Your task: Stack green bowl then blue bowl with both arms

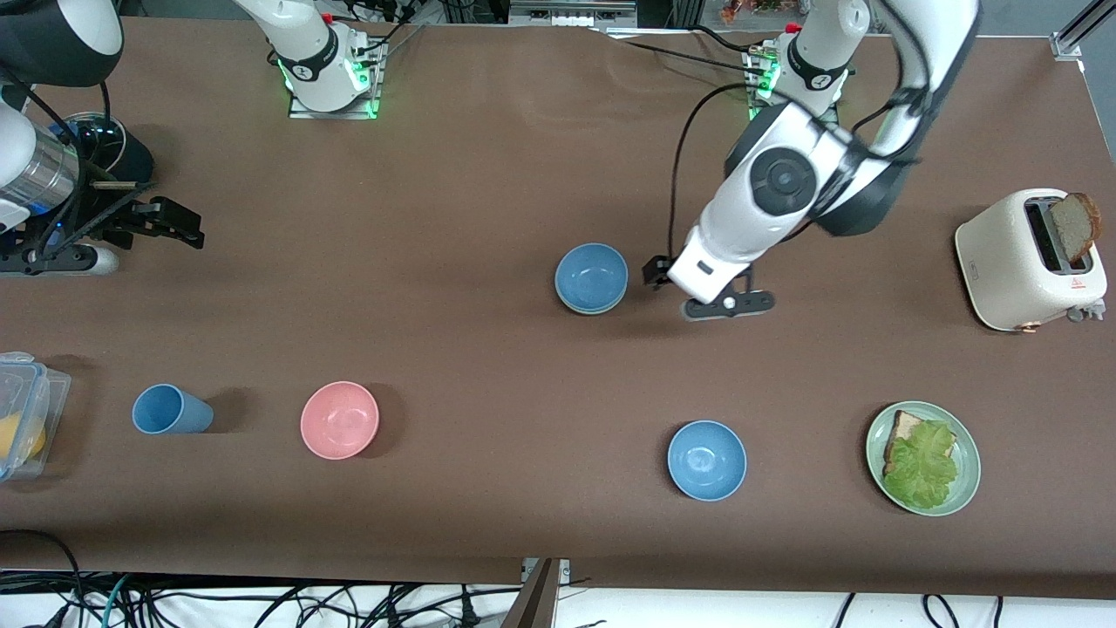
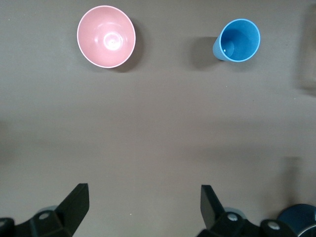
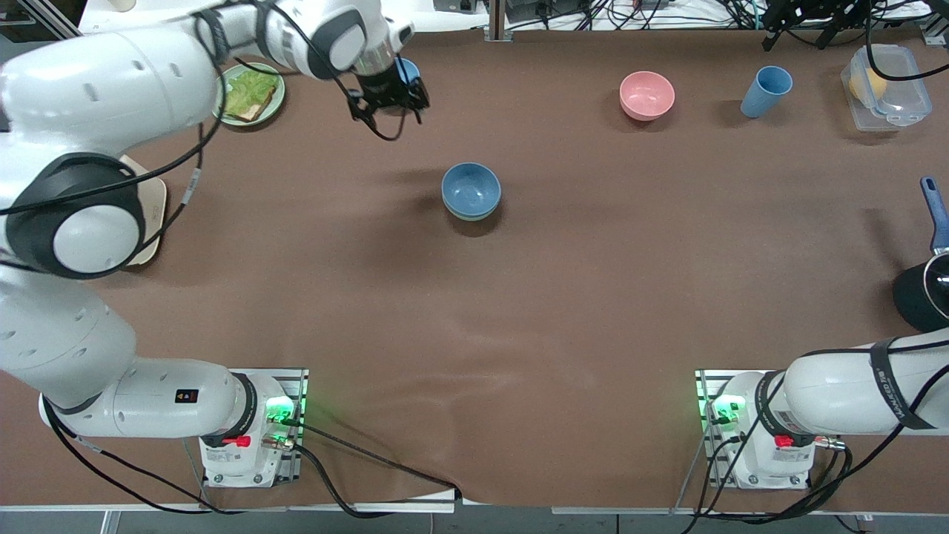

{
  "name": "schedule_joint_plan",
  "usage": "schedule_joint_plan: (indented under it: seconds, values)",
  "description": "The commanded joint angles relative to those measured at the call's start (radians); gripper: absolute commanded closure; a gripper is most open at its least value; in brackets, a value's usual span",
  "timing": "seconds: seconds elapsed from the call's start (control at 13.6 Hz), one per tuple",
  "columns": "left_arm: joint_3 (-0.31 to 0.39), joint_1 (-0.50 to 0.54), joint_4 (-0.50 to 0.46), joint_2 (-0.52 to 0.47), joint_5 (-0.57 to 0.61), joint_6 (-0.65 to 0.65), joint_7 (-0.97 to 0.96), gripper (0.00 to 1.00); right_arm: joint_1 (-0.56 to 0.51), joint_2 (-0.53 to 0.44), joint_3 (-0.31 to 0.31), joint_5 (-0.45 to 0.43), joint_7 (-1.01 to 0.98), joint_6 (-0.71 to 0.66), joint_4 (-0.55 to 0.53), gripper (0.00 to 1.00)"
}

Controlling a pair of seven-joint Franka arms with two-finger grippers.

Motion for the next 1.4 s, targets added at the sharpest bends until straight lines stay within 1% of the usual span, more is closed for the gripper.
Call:
schedule_joint_plan:
  seconds: [0.0,0.07,0.29,0.37,0.44,0.52,0.59,0.66,0.74,0.88,1.33]
  values:
    - [0.0,0.052,0.15,-0.038,0.02,-0.235,0.14,0.0,-0.015,0.008,0.01,-0.006,-0.007,-0.022,0.023,0.0]
    - [0.0,0.086,0.209,-0.038,0.02,-0.308,0.195,0.0,-0.015,0.008,0.01,-0.006,-0.007,-0.022,0.023,0.0]
    - [0.001,0.196,0.301,-0.044,0.015,-0.438,0.373,0.0,-0.015,0.008,0.01,-0.006,-0.007,-0.022,0.023,0.0]
    - [0.053,0.186,0.292,-0.09,0.018,-0.443,0.439,0.0,-0.015,0.008,0.01,-0.006,-0.007,-0.022,0.023,0.0]
    - [0.14,0.133,0.268,-0.127,0.005,-0.445,0.493,0.0,-0.015,0.008,0.01,-0.006,-0.007,-0.022,0.023,0.0]
    - [0.291,0.046,0.236,-0.177,-0.023,-0.445,0.55,0.0,-0.015,0.008,0.01,-0.006,-0.006,-0.022,0.023,0.0]
    - [0.393,-0.007,0.197,-0.21,-0.066,-0.439,0.605,0.0,-0.015,0.008,0.01,-0.006,-0.007,-0.022,0.023,0.0]
    - [0.426,-0.009,0.16,-0.237,-0.093,-0.437,0.628,0.0,-0.015,0.008,0.01,-0.006,-0.007,-0.022,0.023,0.0]
    - [0.449,-0.01,0.125,-0.27,-0.085,-0.434,0.635,0.0,-0.015,0.008,0.01,-0.006,-0.006,-0.022,0.023,0.0]
    - [0.46,-0.014,0.062,-0.316,-0.066,-0.364,0.635,0.0,-0.015,0.01,0.01,-0.006,-0.006,-0.022,0.023,0.0]
    - [0.488,-0.027,0.062,-0.314,-0.065,-0.359,0.638,0.0,-0.015,0.008,0.01,-0.004,-0.006,-0.022,0.023,0.0]
